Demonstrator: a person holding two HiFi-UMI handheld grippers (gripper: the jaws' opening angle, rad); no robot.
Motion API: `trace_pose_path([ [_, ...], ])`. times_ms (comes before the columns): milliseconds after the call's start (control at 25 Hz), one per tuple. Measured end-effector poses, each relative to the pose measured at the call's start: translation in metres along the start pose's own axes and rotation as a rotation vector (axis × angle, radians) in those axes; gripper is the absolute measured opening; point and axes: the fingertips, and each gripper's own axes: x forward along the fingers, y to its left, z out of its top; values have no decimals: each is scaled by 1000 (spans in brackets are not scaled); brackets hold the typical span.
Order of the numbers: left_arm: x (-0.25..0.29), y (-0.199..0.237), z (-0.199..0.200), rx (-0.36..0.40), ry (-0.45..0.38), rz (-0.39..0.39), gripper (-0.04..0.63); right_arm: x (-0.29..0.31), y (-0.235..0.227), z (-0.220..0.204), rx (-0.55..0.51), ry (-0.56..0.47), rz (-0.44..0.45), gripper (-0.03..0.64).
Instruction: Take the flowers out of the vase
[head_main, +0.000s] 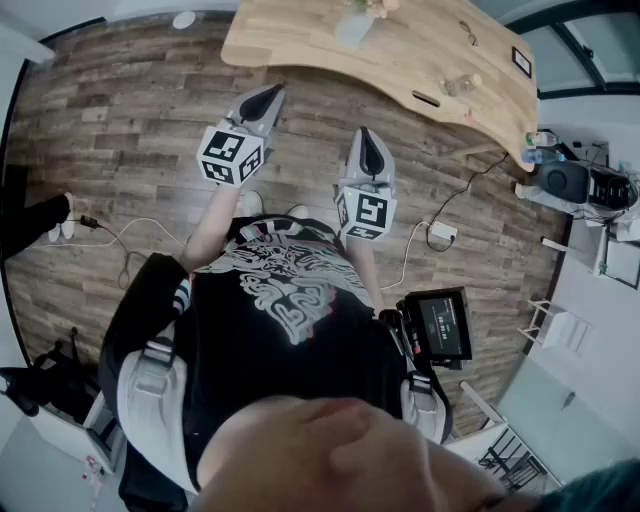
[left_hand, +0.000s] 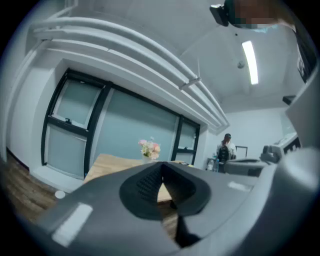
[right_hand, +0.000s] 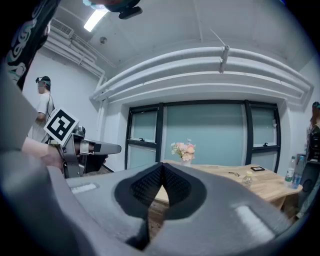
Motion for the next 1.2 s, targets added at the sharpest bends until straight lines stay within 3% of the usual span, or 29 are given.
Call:
trace_pose_path([
  [200,2,-16,2,109,27,58,-11,-21,-17,-2,-18,-23,6,-2],
  [400,2,-34,-1,98,28,56,-11,-33,-34,-2,5,-39,10,-2],
  [880,18,-86,-4,184,0,74,-11,-58,-76,-14,54,-68,26,-2],
  [1200,18,-86,-18,159,9,99,-11,-52,-77,-29,57,-49,71,-2],
])
